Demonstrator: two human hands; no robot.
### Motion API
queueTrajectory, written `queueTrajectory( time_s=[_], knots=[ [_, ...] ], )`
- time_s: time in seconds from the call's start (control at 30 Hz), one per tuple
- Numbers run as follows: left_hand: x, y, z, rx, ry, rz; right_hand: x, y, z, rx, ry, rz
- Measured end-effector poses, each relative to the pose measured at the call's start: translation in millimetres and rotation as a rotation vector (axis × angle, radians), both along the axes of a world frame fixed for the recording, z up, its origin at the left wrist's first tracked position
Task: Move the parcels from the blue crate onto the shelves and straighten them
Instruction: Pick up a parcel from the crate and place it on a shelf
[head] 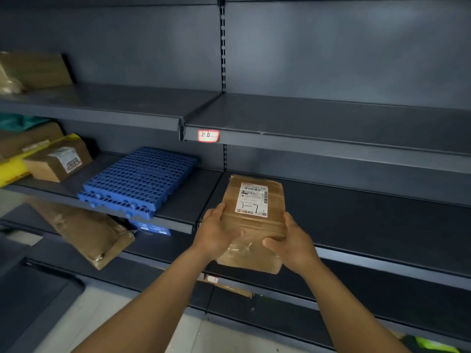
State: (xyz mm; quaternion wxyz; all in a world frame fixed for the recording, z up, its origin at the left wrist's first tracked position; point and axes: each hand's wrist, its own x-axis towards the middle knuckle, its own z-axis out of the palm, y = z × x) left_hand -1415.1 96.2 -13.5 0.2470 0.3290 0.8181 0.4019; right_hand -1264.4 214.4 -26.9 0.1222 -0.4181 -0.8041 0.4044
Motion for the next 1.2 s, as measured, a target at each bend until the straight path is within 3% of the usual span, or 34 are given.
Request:
queueTrajectory(
  time_s=[0.27,0.7,0.97,1.2],
  knots=[
    [-54,42,-10,-0.102,0.206,-0.029,-58,38,-8,0.054,0.001,-0.009],
    [-91,93,-17,-0.192,0.357,0.004,-104,80,-11,0.104,-0.061,0.002],
    [-74,84,-15,-0.227,0.553,-0.034,-92,69,-10,0.126,-0.046,0.005],
    [-19,59,-9,-0.28,0.721,-0.246,-38,35,-9,0.294,-0.228,0.023]
  ],
)
